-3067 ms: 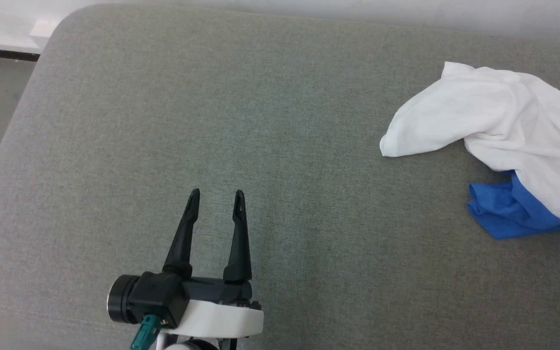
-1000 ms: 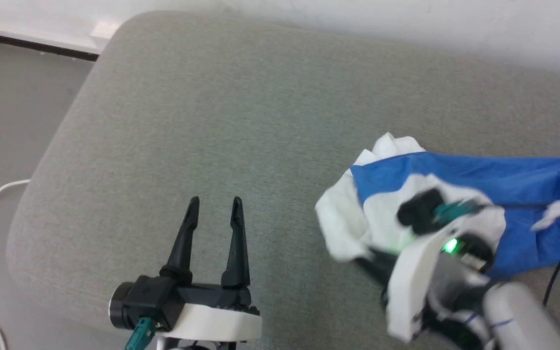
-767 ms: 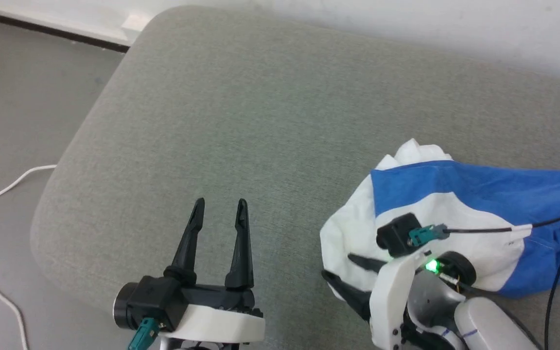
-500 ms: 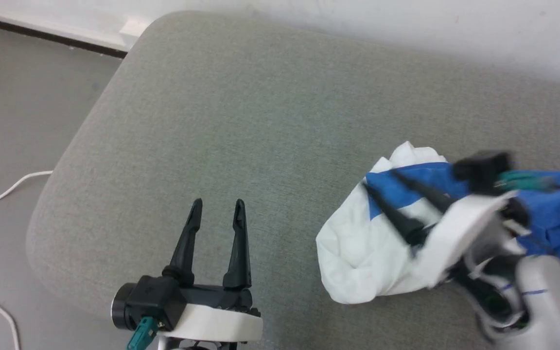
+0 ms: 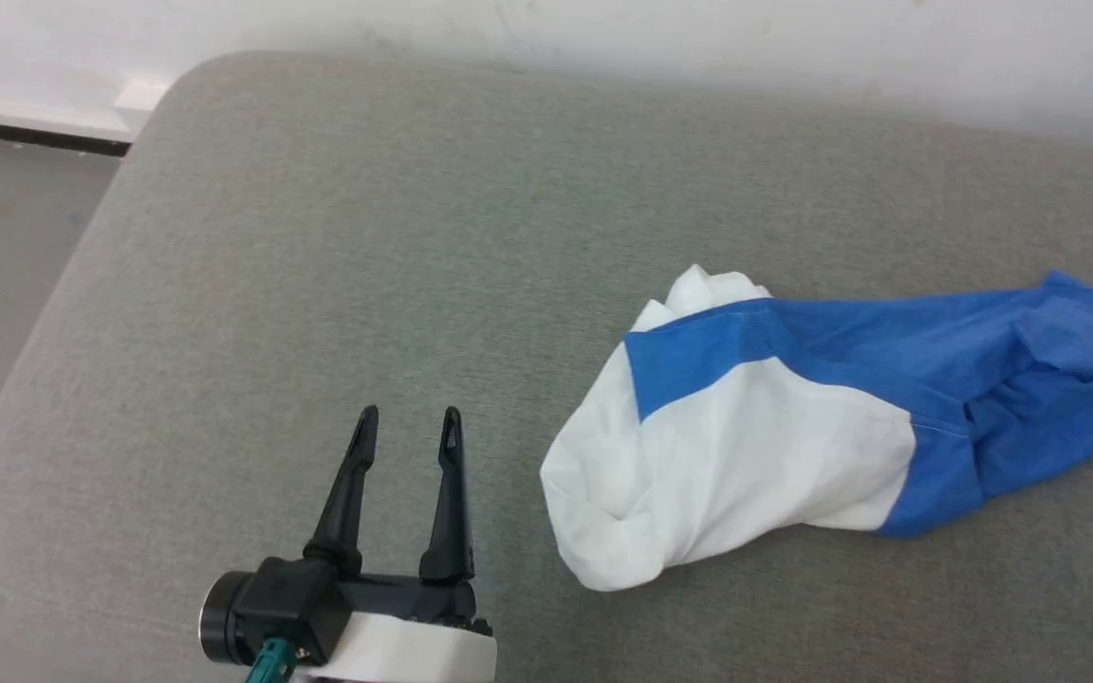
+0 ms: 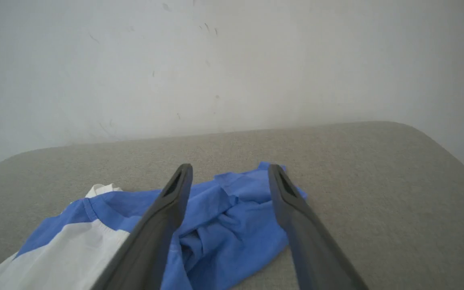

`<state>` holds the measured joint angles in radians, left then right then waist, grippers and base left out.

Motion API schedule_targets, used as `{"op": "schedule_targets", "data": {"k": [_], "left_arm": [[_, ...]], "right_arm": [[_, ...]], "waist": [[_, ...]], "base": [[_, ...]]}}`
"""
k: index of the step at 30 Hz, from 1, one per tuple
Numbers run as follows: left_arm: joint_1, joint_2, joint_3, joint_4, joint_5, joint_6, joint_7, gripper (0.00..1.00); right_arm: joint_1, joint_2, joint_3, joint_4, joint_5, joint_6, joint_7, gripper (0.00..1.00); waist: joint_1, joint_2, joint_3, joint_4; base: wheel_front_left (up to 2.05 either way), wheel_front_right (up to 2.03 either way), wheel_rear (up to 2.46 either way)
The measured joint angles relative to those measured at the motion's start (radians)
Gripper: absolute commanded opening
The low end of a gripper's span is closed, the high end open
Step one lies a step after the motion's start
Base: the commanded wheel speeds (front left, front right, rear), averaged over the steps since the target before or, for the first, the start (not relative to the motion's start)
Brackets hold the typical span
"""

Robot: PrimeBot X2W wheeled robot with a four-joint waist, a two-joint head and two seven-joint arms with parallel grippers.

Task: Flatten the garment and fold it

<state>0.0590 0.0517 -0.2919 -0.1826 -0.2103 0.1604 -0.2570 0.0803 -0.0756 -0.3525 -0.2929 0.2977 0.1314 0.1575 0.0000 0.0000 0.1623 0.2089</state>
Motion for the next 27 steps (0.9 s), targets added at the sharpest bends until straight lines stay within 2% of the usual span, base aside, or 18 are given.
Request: {"op": "schedule_targets", "data": {"k": [7, 10, 18, 27], "left_arm": [[0.010, 0.000, -0.002, 0.010, 0.007, -0.002, 0.000, 1.00], [-0.024, 0.013, -0.016, 0.073, 0.034, -0.029, 0.011, 1.00], [-0.243, 0.108, -0.085, 0.281, 0.079, -0.135, 0.388, 1.00], [-0.362, 0.076, -0.139, 0.438, 0.054, -0.207, 0.502, 1.00]], "right_arm": [[0.098, 0.022, -0.027, 0.055, 0.080, 0.000, -0.057, 1.00], [0.093, 0.022, -0.023, 0.065, 0.083, 0.000, -0.074, 1.00], [0.058, 0.022, 0.009, 0.050, 0.076, 0.000, -0.068, 1.00], [0.052, 0.023, 0.029, 0.045, 0.072, 0.000, -0.044, 1.00]], "waist": [[-0.0001, 0.0000, 0.019, -0.063], [-0.0001, 0.0001, 0.029, -0.086], [0.0001, 0.0000, 0.074, -0.105], [0.0002, 0.0000, 0.123, -0.112]], "base": [[0.00, 0.00, 0.00], [0.00, 0.00, 0.00], [0.00, 0.00, 0.00], [0.00, 0.00, 0.00]]}}
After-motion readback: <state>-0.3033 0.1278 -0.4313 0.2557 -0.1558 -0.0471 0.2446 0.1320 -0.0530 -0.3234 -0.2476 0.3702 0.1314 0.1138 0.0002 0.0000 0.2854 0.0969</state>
